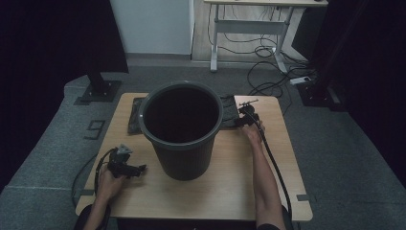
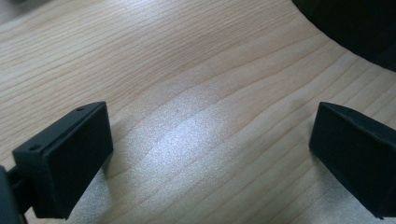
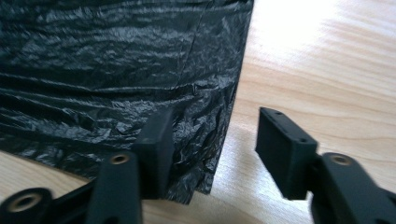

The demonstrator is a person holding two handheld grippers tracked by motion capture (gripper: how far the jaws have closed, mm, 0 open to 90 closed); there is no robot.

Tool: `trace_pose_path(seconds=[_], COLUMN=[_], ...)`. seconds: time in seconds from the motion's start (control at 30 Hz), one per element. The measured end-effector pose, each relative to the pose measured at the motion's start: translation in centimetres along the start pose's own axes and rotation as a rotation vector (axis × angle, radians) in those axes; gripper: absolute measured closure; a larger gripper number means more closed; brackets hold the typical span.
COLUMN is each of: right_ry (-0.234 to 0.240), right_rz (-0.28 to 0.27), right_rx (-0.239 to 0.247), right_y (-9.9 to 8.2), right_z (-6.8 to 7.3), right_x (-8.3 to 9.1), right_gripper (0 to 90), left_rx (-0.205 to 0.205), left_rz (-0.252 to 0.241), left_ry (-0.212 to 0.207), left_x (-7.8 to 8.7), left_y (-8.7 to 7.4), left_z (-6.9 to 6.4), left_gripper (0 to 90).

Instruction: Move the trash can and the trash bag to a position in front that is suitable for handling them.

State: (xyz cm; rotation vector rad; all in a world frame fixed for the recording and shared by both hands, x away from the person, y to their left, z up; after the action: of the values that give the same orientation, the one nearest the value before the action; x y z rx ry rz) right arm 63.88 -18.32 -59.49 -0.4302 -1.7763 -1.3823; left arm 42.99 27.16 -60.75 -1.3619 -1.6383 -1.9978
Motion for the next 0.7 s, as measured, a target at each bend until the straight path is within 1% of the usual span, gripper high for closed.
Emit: trace_pose_path(seconds=[0.03,0.07,0.13,0.23,0.27,0.3,0.37,0.4,0.43,0.47,0.5,0.57,0.6,0.63,0.67,0.7], right_ry=[0.004,0.015,0.024,0.049,0.080,0.080,0.083,0.099,0.099,0.110,0.104,0.089,0.086,0.086,0.084,0.084], right_rz=[0.004,0.000,-0.001,0.004,0.010,0.010,0.015,0.022,0.022,0.032,0.040,0.048,0.045,0.045,0.043,0.043], right_rx=[-0.001,-0.013,-0.022,0.002,0.025,0.025,0.038,0.026,0.026,0.014,0.017,0.044,0.049,0.049,0.058,0.058], right_y=[-0.1,-0.1,-0.1,-0.3,-0.4,-0.4,-0.7,-1.1,-1.1,-1.4,-1.8,-2.6,-3.4,-3.4,-4.3,-4.3], right_z=[0.0,0.1,0.1,0.5,1.0,1.0,1.2,1.3,1.3,1.4,1.4,1.3,1.3,1.3,1.3,1.3], right_x=[-0.2,-0.2,-0.2,0.1,0.3,0.3,0.5,0.9,0.9,1.2,1.5,2.3,2.9,2.9,3.7,3.7], right_gripper=[51.8,54.1,55.8,72.6,83.7,83.7,87.2,87.4,87.4,87.4,87.4,87.4,87.4,87.4,87.4,87.4], left_rx=[-0.003,-0.003,-0.004,-0.007,-0.007,-0.007,-0.008,-0.009,-0.009,-0.010,-0.011,-0.015,-0.016,-0.016,-0.016,-0.016], left_rz=[0.000,0.000,-0.001,0.000,0.000,0.000,0.000,0.000,0.000,0.001,0.000,0.000,0.000,0.000,0.001,0.001], left_ry=[-0.003,-0.003,-0.005,-0.007,-0.007,-0.007,-0.010,-0.012,-0.012,-0.014,-0.016,-0.019,-0.018,-0.018,-0.019,-0.019], left_x=[0.0,0.0,0.0,0.0,0.0,0.0,0.0,0.0,0.0,0.0,0.0,0.0,0.0,0.0,0.0,0.0], left_y=[0.0,0.0,0.0,0.0,0.0,0.0,0.0,0.0,0.0,0.0,0.0,0.0,0.0,0.0,0.0,0.0], left_z=[-0.1,-0.1,-0.1,-0.2,-0.2,-0.2,-0.2,-0.2,-0.2,-0.2,-0.2,-0.2,-0.1,-0.1,-0.1,-0.1], left_gripper=[0.0,0.0,0.0,0.0,0.0,0.0,0.0,0.0,0.0,0.0,0.0,0.0,0.0,0.0,0.0,0.0])
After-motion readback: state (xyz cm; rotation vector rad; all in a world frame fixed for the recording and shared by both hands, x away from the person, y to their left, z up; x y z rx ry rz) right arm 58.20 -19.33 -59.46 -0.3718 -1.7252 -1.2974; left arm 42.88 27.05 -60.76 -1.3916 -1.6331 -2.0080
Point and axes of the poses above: each handheld gripper's, and its own axes: x roughly backward along the jaws, y roughly out of its top, z roughly to its left, the point moved 8 cm from there along -x, roughly forward along the jaws, and after that the axes turned 4 degrees about x, right-handed, at the moved point
